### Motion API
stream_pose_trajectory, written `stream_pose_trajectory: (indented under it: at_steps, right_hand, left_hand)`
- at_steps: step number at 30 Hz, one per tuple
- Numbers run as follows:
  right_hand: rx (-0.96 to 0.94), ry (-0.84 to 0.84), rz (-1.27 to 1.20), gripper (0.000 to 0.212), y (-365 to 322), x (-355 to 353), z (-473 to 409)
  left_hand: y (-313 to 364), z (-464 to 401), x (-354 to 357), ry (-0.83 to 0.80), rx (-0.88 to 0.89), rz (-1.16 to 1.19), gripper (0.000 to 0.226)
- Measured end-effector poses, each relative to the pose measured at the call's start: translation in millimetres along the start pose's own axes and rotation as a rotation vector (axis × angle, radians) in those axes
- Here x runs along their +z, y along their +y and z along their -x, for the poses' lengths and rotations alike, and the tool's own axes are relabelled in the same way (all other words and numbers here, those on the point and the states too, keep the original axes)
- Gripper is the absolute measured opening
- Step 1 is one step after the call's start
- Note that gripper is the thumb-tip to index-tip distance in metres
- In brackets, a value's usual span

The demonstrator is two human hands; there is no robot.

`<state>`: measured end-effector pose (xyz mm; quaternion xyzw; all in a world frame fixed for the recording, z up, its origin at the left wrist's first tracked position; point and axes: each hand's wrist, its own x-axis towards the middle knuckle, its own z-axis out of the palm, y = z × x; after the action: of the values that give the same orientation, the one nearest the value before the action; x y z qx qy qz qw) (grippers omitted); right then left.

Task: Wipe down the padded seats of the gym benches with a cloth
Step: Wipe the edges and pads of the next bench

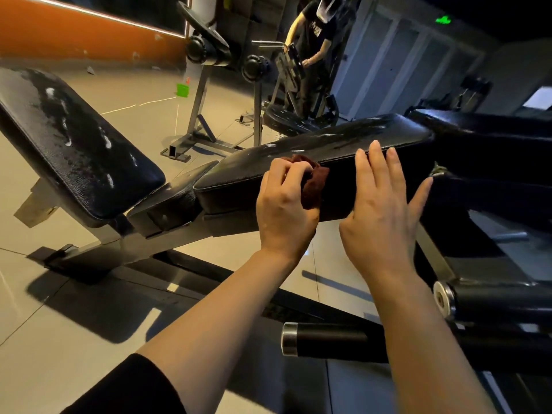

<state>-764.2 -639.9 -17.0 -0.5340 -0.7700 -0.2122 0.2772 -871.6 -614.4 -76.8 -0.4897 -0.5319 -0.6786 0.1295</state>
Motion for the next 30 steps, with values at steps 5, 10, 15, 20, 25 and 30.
stream_pose_trajectory:
  at_steps: [5, 10, 15, 20, 25, 30]
  right_hand:
    - [0.07, 0.006, -0.1, 0.08, 9.0, -5.9, -0.3]
    - [0.141, 0.008, -0.269, 0.081, 14.0, -9.3, -0.8]
    - [0.275, 0.006, -0.539, 0.08, 30.8, -18.1, -1.6]
    - [0.345, 0.026, -0.797, 0.077, 44.6, -21.5, -0.4]
    - [0.341, 0.009, -0.798, 0.076, 43.4, -23.2, 1.3]
    - [0.294, -0.034, -0.695, 0.076, 40.4, -29.3, 6.0]
  left_hand:
    - [12.3, -0.9, 8.6, 0.007, 0.035, 0.018, 0.039]
    - [32.5, -8.0, 19.2, -0.027, 0.088, 0.035, 0.037]
    - [56.6, -17.5, 31.8, -0.07, 0.189, 0.041, 0.04]
    - [77.9, -22.8, 45.9, -0.074, 0.275, 0.027, 0.037]
    - [82.7, -22.7, 51.4, -0.088, 0.269, 0.015, 0.034]
    - [69.4, -17.7, 38.3, -0.159, 0.208, 0.033, 0.033]
